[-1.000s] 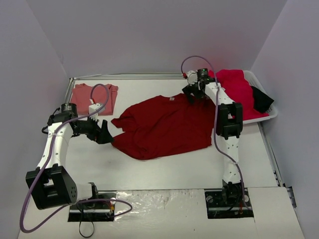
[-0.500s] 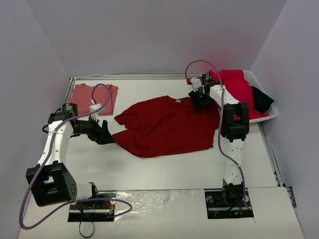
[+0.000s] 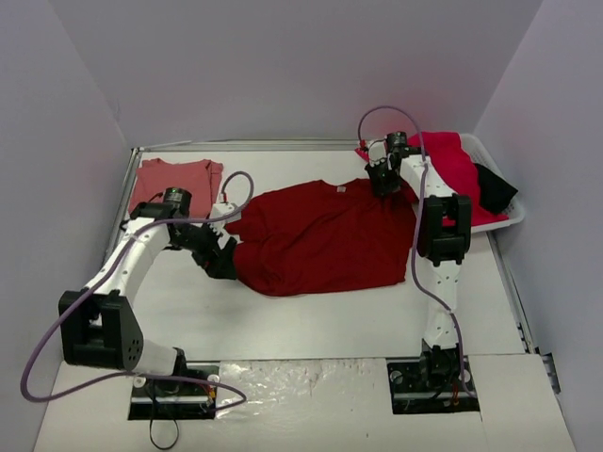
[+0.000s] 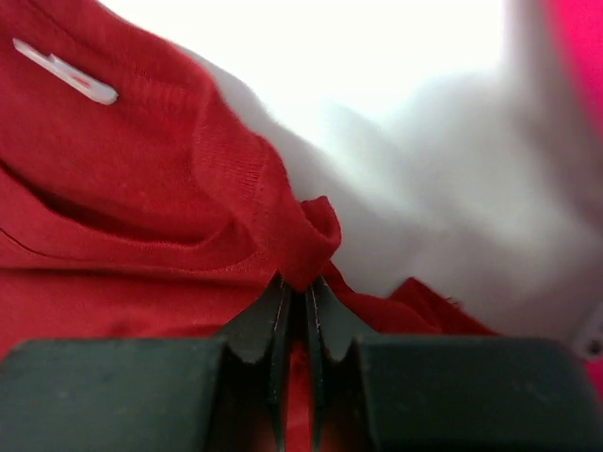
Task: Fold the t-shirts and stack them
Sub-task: Flatten out the tshirt
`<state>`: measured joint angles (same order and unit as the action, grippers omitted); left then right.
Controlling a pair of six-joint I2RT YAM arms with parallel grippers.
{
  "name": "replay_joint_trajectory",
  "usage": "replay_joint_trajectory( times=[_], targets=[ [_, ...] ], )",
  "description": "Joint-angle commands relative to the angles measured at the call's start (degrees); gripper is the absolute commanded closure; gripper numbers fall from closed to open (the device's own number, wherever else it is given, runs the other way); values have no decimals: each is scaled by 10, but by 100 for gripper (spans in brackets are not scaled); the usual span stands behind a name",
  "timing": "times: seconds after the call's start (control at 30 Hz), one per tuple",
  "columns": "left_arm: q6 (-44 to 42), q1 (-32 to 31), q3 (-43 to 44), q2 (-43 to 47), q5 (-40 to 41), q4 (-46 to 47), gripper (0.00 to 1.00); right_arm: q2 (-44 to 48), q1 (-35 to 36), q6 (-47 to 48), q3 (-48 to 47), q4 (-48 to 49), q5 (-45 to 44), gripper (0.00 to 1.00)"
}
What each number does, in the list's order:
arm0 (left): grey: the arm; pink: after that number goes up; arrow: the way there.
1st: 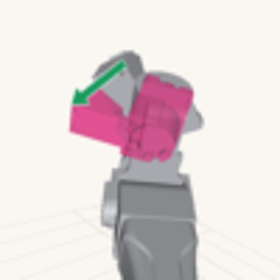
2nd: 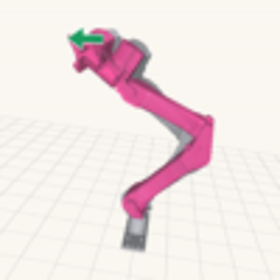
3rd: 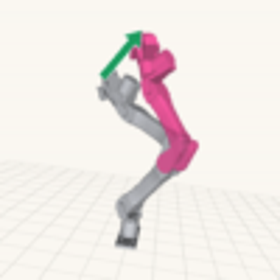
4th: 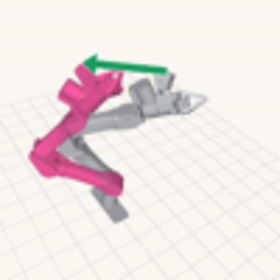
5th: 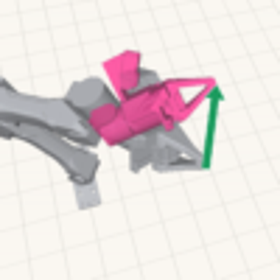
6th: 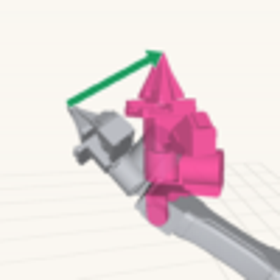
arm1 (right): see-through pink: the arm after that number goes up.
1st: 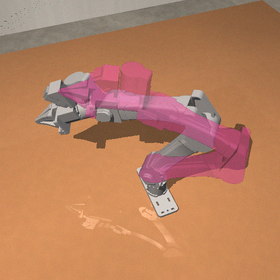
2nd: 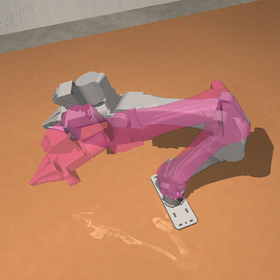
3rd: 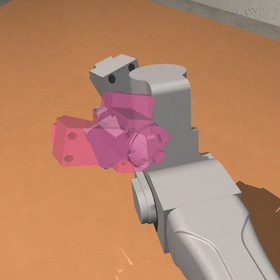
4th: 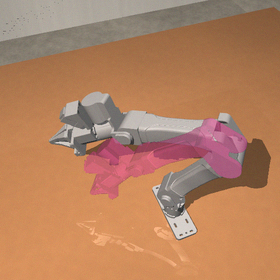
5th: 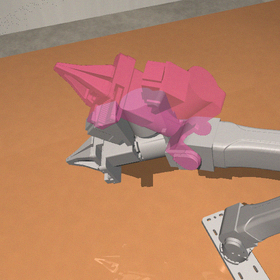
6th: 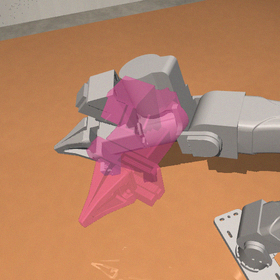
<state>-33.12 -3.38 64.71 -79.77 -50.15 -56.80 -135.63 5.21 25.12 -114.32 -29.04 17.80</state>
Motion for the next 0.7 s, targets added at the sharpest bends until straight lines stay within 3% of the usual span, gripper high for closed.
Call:
replay_joint_trajectory(
  times=[0.0, 0.37, 0.67],
  targets=[
    [31, -57, -4, -18, 98, 72, 10, -11, -6, -32, -56, -20, -15, 100],
    [60, -161, -7, -148, 271, 222, 3, -31, -6, -26, -47, -21, -19, 100],
    [79, -209, -5, -211, 255, 268, 2, -31, -7, -17, -29, -23, -28, 100]
  ],
)
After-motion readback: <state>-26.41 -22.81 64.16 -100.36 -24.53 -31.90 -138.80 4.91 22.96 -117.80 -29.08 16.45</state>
